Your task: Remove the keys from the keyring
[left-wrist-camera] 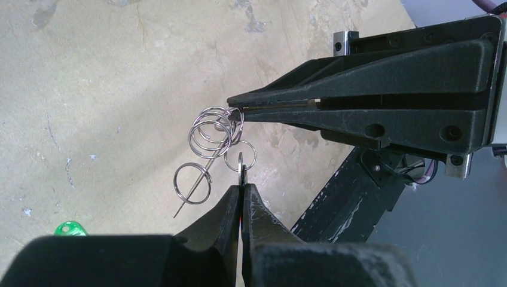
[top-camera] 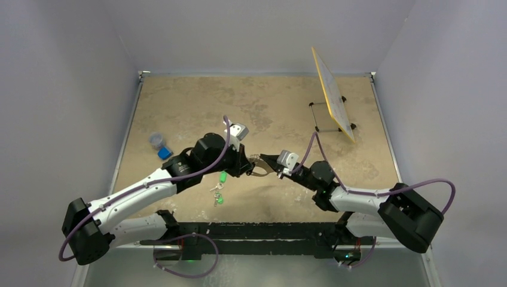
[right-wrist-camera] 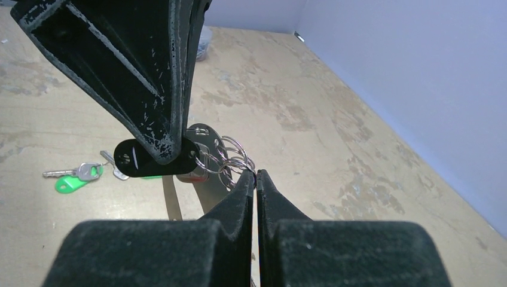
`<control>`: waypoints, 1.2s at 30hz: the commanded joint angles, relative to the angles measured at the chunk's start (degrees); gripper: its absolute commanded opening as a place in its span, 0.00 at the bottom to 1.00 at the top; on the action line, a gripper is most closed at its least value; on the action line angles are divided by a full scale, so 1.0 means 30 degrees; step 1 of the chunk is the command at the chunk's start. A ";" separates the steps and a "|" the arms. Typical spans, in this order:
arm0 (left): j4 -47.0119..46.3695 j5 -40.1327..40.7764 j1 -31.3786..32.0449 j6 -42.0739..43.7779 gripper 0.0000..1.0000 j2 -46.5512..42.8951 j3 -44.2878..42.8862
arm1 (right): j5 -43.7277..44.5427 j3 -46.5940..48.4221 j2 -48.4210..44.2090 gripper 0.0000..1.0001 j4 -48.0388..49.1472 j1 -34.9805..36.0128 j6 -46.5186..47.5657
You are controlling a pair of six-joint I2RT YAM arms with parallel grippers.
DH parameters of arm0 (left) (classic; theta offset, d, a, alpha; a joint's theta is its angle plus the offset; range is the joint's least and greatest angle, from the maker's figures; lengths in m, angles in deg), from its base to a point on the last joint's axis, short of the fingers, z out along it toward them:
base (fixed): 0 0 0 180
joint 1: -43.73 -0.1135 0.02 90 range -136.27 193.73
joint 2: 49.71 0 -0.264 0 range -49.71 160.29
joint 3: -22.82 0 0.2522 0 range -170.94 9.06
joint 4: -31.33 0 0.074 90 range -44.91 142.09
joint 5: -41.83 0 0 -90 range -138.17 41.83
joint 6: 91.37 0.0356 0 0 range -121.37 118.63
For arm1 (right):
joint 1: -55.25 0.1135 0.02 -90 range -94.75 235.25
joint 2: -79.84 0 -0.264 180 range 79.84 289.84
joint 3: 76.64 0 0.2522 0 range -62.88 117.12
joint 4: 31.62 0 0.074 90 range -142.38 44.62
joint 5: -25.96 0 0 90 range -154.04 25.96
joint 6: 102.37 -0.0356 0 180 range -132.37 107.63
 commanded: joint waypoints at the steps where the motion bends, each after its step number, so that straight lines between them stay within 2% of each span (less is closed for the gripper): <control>1: 0.1085 -0.1616 0.0328 0.0705 0.00 -0.0273 -0.1292 | 0.1246 0.0883 -0.0355 0.00 -0.1074 -0.0339 0.1768; 11: 0.4239 -0.0575 0.0324 0.2928 0.00 0.1302 -0.4731 | 0.0275 0.1304 -0.0219 0.00 -0.2679 0.0322 0.3647; 22: 0.4307 -0.0533 0.0295 0.2370 0.00 0.2037 -0.5060 | 0.0926 0.1969 0.0497 0.00 -0.4028 0.1671 0.5470; 28: 0.3244 0.0040 0.0168 0.0786 0.00 0.2030 -0.4401 | 0.1238 0.2457 0.1258 0.00 -0.4692 0.2237 0.6057; 36: 0.0137 0.1131 0.0032 -0.2989 0.00 0.1058 -0.1567 | 0.1530 0.2535 0.2277 0.00 -0.4112 0.2814 0.6396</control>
